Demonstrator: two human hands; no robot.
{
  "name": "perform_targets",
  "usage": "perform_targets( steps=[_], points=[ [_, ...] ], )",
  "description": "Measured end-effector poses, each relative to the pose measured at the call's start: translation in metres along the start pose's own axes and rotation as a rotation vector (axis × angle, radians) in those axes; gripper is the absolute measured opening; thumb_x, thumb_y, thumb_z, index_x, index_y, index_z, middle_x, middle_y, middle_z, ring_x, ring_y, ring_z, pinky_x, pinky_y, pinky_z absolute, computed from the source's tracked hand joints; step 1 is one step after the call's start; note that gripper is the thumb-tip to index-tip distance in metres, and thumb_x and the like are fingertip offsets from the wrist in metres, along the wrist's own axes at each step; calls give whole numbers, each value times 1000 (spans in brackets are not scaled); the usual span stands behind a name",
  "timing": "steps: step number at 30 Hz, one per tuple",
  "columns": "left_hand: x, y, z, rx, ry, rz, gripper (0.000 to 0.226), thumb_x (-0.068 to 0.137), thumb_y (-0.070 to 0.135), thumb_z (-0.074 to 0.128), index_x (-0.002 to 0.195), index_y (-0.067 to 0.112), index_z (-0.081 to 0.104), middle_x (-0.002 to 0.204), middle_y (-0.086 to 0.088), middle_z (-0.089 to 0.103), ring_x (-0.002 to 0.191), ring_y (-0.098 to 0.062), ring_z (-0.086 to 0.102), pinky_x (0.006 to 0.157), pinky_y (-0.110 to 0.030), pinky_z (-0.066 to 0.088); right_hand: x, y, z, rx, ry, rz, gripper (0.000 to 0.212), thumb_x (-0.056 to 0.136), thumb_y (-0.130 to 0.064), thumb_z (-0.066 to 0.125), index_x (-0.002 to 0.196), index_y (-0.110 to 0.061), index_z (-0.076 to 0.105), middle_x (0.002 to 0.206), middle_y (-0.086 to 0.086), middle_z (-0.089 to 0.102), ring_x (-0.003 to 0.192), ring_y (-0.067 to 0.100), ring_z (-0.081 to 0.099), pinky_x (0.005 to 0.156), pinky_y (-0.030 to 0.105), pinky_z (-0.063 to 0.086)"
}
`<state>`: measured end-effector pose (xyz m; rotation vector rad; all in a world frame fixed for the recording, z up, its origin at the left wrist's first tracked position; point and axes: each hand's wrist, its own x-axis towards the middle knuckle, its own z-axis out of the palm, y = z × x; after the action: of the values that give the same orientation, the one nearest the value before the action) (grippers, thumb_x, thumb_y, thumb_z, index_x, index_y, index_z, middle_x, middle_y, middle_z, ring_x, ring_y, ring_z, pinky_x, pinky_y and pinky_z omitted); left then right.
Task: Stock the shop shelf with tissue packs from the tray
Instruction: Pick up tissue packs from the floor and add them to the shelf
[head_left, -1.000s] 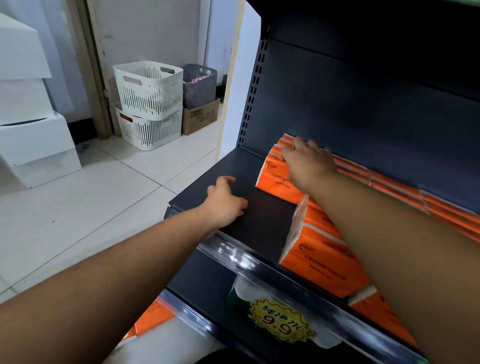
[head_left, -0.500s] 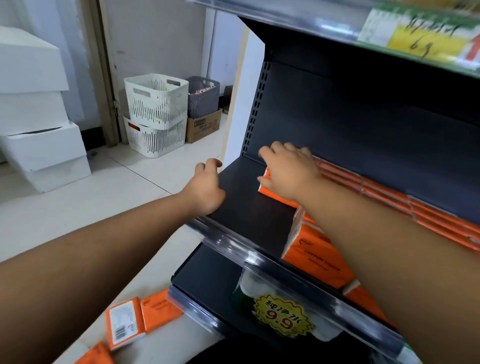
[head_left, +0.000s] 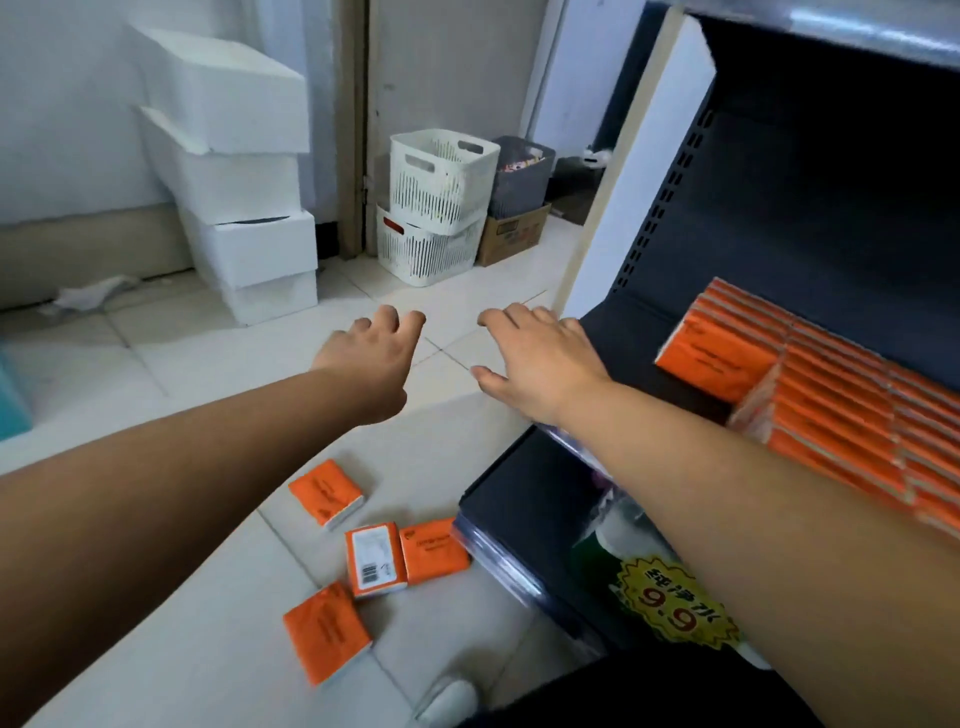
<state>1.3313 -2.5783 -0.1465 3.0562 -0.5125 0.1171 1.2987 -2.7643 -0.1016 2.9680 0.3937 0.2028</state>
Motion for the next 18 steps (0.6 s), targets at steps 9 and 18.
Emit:
perform_targets(
  steps=[9, 18],
  points=[
    [-48, -63, 110, 111, -118, -58, 73, 81, 24, 63, 141, 19, 22, 127, -7, 43, 104, -27, 53, 74, -35, 45, 7, -75, 101, 151, -138, -17, 46, 93, -46, 47, 131, -20, 45, 128, 4, 51, 118, 26, 47, 93, 43, 40],
    [-99, -59, 262, -85, -433, -156, 92, 78, 54, 66, 148, 20, 16, 136, -7, 39, 116, -27, 50, 88, -37, 46, 7, -104, 255, 166, -545, 64, 34, 96, -35, 50, 124, -15, 47, 124, 7, 49, 117, 28, 49, 87, 40, 44]
  ],
)
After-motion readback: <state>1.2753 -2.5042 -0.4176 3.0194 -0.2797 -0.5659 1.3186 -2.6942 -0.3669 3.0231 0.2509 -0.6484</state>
